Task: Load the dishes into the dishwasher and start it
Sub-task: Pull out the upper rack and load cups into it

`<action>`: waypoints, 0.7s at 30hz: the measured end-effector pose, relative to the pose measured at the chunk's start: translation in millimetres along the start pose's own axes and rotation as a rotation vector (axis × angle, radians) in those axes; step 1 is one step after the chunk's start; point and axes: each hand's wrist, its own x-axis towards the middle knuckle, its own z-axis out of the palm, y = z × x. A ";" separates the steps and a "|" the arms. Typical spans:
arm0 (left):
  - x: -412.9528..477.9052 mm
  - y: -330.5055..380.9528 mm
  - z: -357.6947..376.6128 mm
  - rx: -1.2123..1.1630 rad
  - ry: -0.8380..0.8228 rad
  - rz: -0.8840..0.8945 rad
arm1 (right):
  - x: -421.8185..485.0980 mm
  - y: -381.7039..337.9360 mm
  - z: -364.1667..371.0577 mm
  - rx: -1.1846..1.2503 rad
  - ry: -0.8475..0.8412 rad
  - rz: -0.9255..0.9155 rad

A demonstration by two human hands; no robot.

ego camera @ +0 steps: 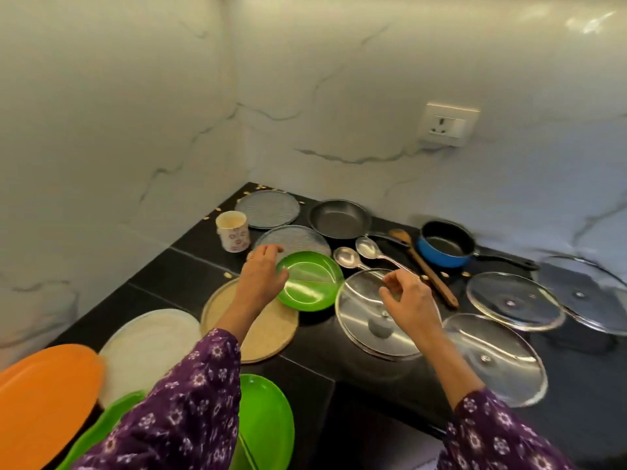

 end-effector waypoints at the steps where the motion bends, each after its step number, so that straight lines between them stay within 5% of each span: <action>1: 6.9 -15.8 -2.2 0.015 -0.007 -0.033 | 4.7 -5.4 11.2 0.005 -0.020 -0.006; 13: 112.0 -112.4 6.3 0.150 0.036 -0.282 | 59.0 -26.4 106.1 0.069 -0.147 -0.084; 21: 164.5 -150.5 26.7 0.100 -0.116 -0.412 | 70.2 -24.2 133.5 0.057 -0.198 -0.084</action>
